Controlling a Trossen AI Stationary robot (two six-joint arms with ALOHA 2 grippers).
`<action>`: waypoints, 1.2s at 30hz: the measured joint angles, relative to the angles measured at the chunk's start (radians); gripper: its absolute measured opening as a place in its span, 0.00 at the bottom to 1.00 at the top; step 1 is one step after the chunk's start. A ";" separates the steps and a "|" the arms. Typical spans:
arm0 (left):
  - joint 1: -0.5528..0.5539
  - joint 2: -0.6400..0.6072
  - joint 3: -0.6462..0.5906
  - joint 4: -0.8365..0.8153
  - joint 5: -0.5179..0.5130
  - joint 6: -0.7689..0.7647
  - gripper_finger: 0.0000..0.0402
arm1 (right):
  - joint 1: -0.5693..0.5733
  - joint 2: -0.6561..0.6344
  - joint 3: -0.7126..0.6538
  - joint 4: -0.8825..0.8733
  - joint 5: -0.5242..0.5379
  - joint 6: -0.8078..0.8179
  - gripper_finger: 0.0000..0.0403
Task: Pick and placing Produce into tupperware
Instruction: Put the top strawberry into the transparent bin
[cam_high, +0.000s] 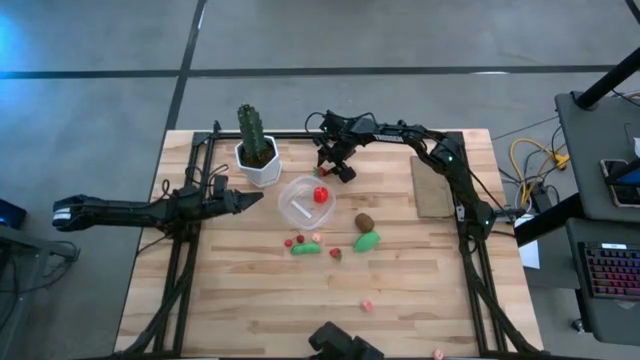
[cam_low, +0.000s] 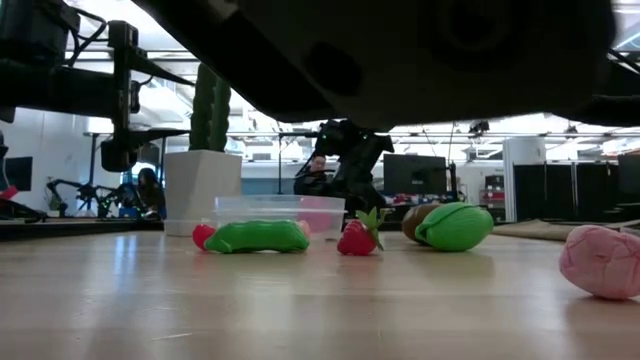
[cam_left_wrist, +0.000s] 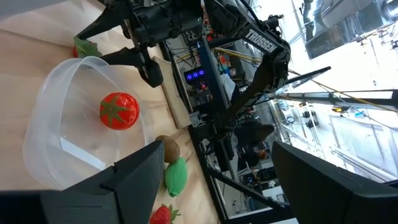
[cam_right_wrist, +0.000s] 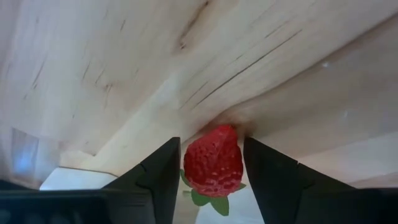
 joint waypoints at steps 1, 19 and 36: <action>0.001 0.000 0.000 0.000 0.000 0.000 0.71 | 0.000 0.000 0.000 0.000 -0.001 0.003 0.42; 0.002 -0.009 0.000 0.000 -0.006 0.000 0.71 | -0.004 0.000 0.000 0.002 -0.050 0.000 0.39; 0.002 -0.010 0.000 0.000 -0.007 0.000 0.71 | -0.006 -0.002 0.000 0.021 -0.117 0.011 0.38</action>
